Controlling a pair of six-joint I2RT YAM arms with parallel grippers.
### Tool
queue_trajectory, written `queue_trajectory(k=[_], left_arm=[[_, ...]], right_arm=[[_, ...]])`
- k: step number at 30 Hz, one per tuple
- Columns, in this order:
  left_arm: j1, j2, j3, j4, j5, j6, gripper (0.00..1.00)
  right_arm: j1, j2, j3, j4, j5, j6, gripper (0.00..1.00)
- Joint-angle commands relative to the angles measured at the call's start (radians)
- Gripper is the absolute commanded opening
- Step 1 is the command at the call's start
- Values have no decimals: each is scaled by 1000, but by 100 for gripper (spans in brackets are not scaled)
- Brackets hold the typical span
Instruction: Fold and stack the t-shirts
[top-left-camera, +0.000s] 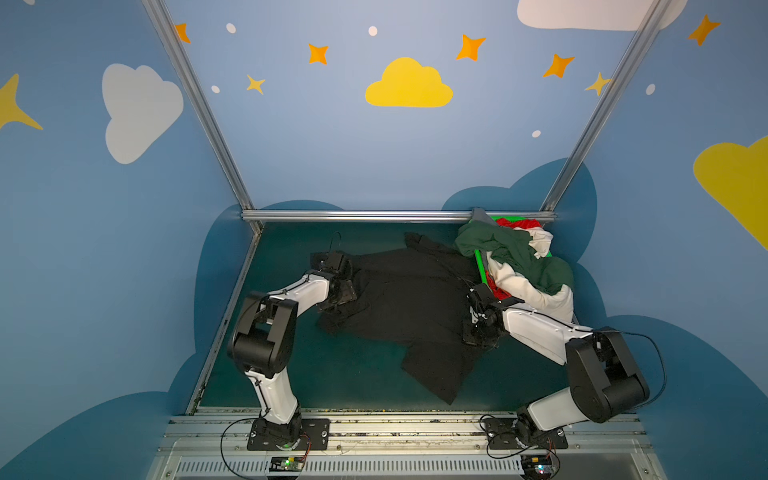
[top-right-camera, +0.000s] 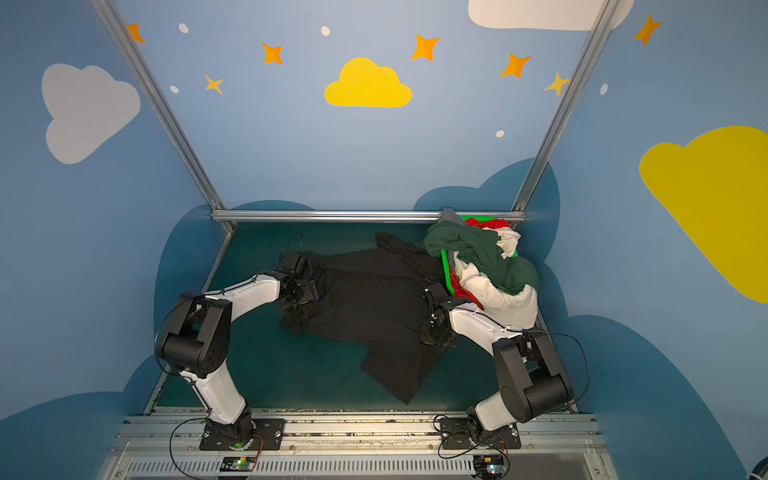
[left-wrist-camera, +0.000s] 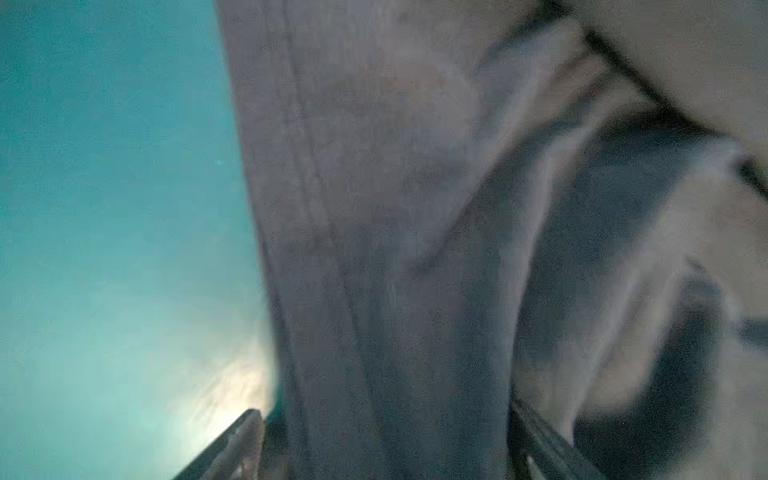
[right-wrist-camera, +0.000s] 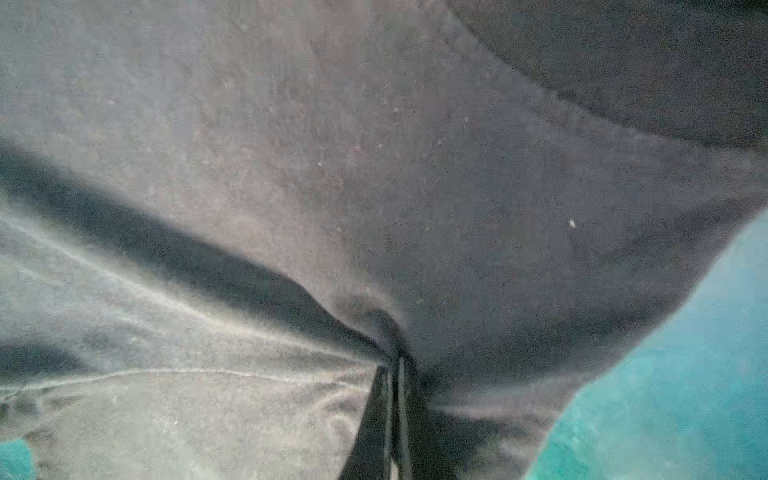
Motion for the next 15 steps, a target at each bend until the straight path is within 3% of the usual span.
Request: queue_trajectory(k=[1, 9, 12, 15], left_arm=[[23, 71, 60, -56, -23, -10, 84], [102, 218, 210, -94, 43, -35, 72], [110, 273, 278, -129, 49, -27, 63], [109, 314, 336, -157, 63, -17, 44]], right_arm=[[-24, -32, 35, -77, 11, -20, 0], [-76, -69, 43, -111, -3, -22, 0], [-89, -81, 44, -112, -10, -25, 0], [-104, -81, 48, -113, -25, -29, 0]])
